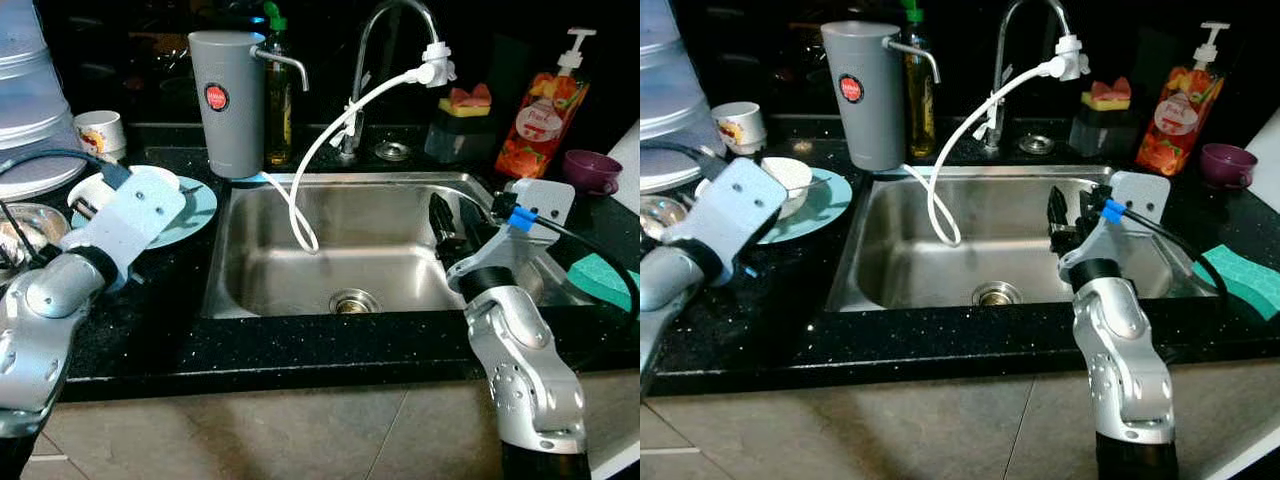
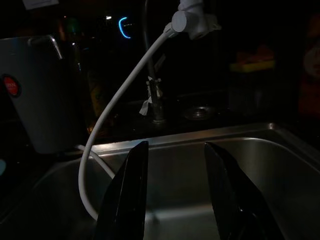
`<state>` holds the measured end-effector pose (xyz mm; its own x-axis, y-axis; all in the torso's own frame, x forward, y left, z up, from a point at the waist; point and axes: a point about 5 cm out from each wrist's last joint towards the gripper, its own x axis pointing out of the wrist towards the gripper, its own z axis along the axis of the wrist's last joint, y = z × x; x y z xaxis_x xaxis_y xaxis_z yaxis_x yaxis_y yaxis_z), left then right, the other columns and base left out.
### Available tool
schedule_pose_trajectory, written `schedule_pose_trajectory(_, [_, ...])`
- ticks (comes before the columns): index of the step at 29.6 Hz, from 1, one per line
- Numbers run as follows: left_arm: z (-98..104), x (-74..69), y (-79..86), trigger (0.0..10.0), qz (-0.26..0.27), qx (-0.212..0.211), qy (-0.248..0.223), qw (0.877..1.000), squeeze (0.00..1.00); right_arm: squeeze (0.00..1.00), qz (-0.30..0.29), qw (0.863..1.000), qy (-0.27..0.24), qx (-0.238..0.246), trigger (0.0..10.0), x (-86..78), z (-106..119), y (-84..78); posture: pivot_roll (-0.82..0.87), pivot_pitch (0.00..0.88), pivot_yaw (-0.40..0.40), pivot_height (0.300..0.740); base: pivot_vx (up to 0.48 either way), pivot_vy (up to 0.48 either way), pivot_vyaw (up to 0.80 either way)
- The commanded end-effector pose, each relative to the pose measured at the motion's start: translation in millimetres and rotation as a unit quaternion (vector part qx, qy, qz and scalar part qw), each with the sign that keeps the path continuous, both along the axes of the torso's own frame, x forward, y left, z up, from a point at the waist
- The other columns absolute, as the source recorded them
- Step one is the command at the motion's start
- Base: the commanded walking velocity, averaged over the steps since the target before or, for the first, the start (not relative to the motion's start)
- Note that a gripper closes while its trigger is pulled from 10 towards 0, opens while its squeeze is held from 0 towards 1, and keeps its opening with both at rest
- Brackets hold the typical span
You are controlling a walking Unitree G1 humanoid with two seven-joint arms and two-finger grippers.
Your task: Kitchen organization
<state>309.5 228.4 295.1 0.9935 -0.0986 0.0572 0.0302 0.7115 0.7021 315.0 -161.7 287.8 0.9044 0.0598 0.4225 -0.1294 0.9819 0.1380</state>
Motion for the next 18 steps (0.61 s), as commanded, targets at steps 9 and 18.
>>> schedule_pose_trajectory(9, [-4, 38.3, -10.0, 10.0, -0.004, 0.001, 0.010, 1.000, 0.00, 0.00, 0.159, 0.982, -0.018, -0.098, 10.0, 6.0, 17, 56.3, 0.05, 0.141, -0.029, 0.740, 0.000, 0.000, 0.00])
schedule_pose_trajectory(18, [-4, 56.7, -8.6, 10.0, 0.009, 0.028, 0.001, 1.000, 0.00, 0.00, 0.177, 0.979, -0.020, -0.100, 10.0, 8.8, 18, 66.9, 0.06, 0.157, -0.037, 0.740, 0.000, 0.000, 0.00])
